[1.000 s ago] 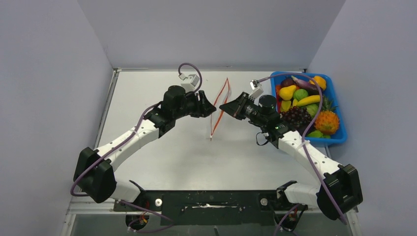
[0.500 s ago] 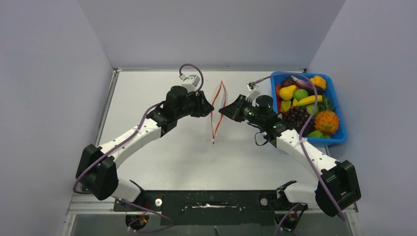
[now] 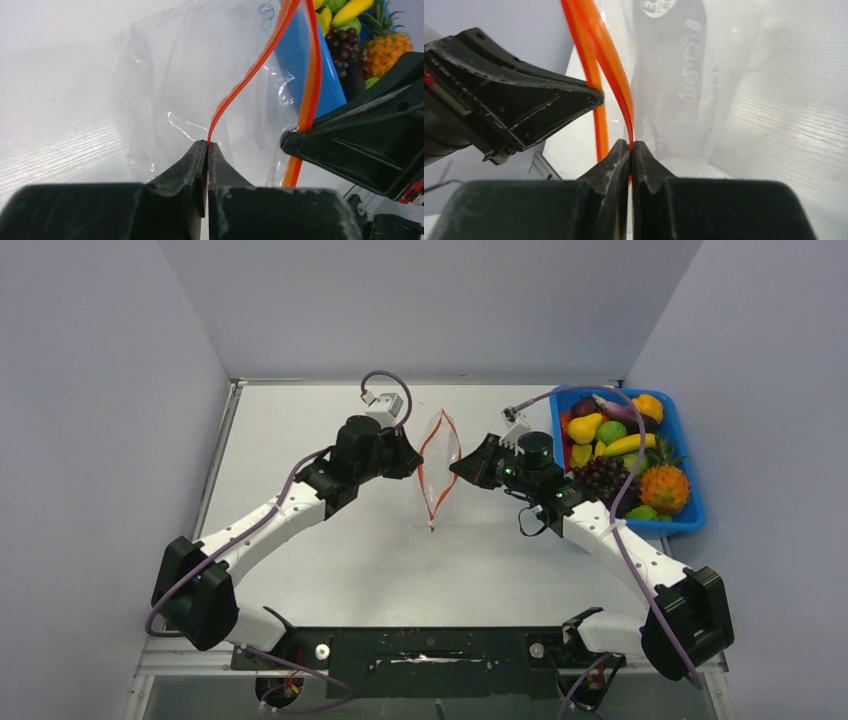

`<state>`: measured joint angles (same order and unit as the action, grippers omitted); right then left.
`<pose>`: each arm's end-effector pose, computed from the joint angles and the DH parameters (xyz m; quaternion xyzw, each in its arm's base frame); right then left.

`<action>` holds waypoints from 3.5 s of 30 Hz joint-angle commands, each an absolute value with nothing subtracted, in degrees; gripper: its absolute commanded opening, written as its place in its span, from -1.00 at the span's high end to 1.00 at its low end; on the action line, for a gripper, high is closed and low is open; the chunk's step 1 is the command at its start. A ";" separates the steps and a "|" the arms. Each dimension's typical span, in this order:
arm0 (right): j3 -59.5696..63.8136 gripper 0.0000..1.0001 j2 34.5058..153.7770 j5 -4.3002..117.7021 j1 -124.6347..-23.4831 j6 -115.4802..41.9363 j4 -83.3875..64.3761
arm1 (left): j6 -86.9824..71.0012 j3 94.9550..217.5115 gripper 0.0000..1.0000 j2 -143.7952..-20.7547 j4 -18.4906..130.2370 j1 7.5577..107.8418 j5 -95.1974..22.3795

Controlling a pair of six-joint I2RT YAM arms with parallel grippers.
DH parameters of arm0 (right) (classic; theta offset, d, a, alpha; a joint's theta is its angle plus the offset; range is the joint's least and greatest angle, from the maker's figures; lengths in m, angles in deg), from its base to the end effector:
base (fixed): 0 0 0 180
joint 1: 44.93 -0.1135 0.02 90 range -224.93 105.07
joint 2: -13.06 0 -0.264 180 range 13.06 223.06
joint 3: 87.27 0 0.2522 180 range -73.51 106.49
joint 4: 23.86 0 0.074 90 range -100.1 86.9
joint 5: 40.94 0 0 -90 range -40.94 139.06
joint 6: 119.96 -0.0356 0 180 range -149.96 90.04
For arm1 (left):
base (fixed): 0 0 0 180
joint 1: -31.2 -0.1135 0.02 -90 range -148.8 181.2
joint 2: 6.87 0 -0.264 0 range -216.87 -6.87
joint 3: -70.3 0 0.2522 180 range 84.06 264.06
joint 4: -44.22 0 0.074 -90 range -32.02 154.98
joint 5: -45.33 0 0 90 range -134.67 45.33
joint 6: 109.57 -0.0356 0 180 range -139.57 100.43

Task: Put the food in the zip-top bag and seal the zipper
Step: Open the zipper of the food storage bag at the center of the board, then pick up the fake fruit from the bin.

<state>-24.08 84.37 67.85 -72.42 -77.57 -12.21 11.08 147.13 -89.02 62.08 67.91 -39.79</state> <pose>0.2488 0.1424 0.2915 0.0485 0.8110 0.4517 0.3685 0.2673 -0.2031 0.3086 0.0675 0.8316 -0.3346 0.4381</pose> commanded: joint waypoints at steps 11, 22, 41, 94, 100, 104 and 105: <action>-23.24 1.00 80.85 51.80 -71.22 -71.14 -2.60 | 4.10 152.41 1.00 -77.73 75.38 67.15 -55.49; -24.43 1.00 84.69 56.98 -70.20 -70.46 -5.44 | 3.04 150.04 1.00 -76.48 76.32 67.05 -55.30; -25.19 1.00 88.93 70.96 -71.21 -78.91 -18.79 | 4.98 146.01 0.27 -83.68 65.80 67.15 -45.61; -18.73 -0.45 80.20 55.43 -62.56 -64.72 2.13 | 1.43 148.86 1.00 -80.82 78.13 65.07 -50.75; -15.60 -0.60 78.42 49.97 -56.07 -62.48 8.17 | -0.37 147.99 1.00 -77.86 79.34 64.44 -48.25; -12.71 -0.82 79.39 47.95 -48.82 -62.36 11.30 | -2.34 146.78 1.00 -76.15 79.33 64.32 -47.11; -11.84 -0.85 79.92 47.80 -46.66 -62.20 11.78 | -2.90 146.43 1.00 -75.82 79.07 64.33 -46.68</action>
<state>-16.13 79.49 51.89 -52.75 -63.67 8.62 0.29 145.95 -79.20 80.54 64.72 -49.25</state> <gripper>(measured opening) 0.902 0.016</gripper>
